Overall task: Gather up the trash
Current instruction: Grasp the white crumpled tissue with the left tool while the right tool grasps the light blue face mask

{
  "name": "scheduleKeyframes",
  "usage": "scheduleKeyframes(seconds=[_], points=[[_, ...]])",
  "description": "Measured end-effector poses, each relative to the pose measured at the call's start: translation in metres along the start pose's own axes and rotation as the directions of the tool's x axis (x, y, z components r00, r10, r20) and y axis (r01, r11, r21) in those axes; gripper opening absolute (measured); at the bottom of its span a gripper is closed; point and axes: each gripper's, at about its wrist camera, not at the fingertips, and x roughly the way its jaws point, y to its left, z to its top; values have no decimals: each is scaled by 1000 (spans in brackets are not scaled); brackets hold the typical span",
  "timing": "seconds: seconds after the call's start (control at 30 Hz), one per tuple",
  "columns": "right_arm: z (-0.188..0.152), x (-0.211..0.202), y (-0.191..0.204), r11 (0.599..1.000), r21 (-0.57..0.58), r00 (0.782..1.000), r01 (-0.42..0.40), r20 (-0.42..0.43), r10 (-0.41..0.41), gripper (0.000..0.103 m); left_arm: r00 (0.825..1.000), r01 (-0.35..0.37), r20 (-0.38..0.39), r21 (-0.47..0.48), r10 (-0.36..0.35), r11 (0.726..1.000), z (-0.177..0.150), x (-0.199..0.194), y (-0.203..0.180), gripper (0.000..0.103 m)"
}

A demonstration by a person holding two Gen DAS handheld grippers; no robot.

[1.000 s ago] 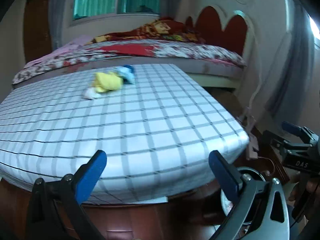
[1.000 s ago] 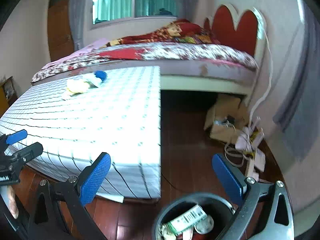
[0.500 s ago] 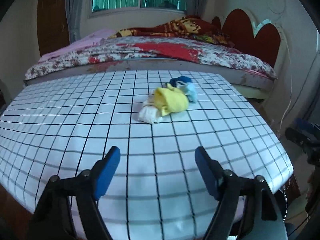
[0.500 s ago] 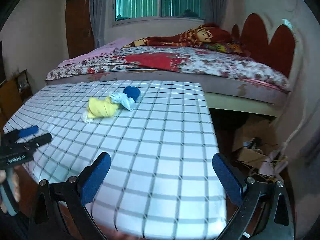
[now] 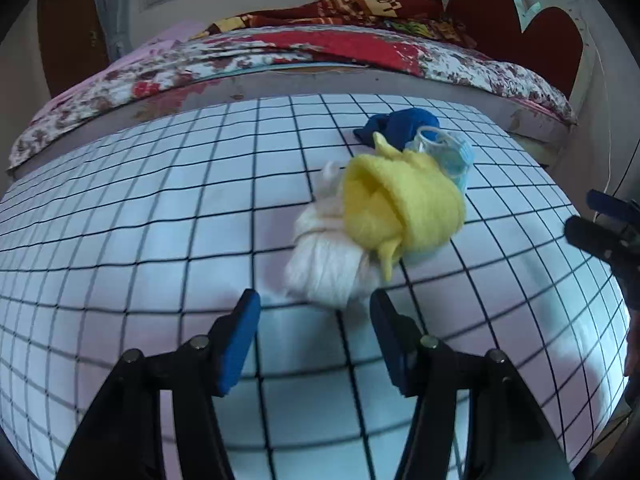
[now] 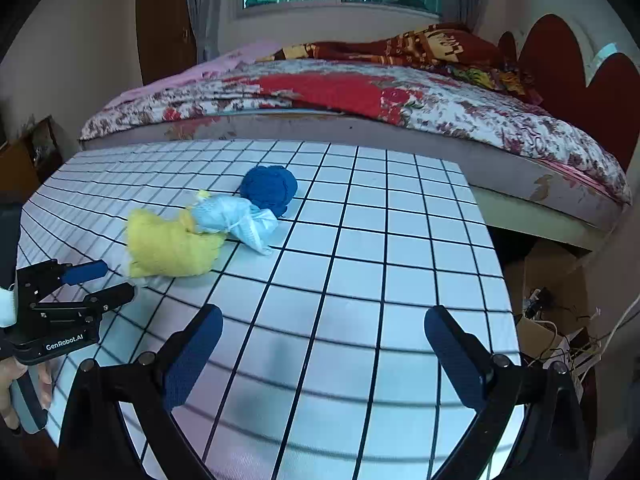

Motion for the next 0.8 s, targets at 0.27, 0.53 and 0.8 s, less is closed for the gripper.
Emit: scheduleKeyframes(seconds=[0.27,0.53,0.8], points=[[12,34,12,999,-43,999,-12,-43,10,102,999,47,9,-16,-47,999,21,14,4,27],[24,57,31,997,-43,996,-68,-52,66,92,995,-84,39,-125,90,989,13,-1,69,25],[41,82,46,992,-20,989,-125,-83,123,89,994,-78,62,-166,89,983,-9,-23,83,25]])
